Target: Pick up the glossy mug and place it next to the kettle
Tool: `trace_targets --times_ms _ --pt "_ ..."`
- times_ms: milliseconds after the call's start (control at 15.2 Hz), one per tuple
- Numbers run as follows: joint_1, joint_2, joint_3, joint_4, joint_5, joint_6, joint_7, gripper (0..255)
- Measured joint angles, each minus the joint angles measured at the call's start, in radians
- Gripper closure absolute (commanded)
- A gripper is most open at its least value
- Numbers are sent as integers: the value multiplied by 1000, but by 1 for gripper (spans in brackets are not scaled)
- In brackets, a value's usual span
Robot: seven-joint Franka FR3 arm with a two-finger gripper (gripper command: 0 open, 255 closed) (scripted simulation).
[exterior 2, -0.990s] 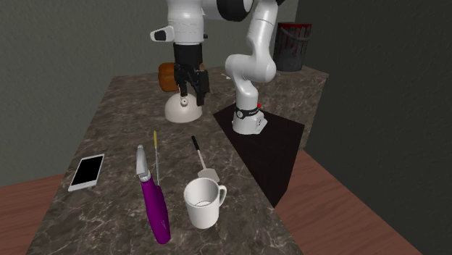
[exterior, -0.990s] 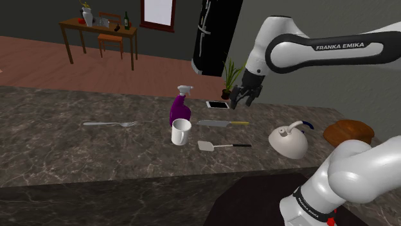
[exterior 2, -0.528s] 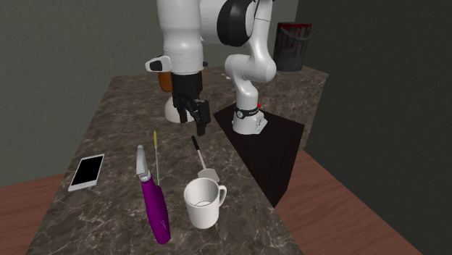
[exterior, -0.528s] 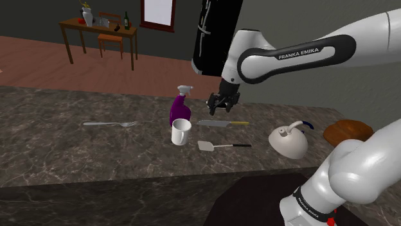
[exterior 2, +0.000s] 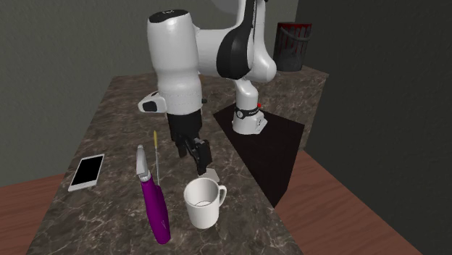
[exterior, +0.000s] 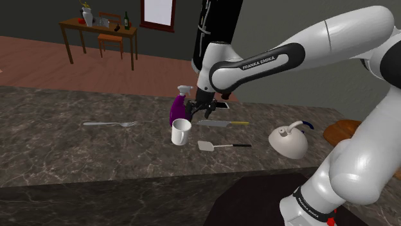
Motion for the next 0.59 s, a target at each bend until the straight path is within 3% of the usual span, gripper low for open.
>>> trace_targets --times_ms 264,594 --pt "14 95 9 67 -11 27 27 0" --pt "22 148 9 60 -23 87 40 0"
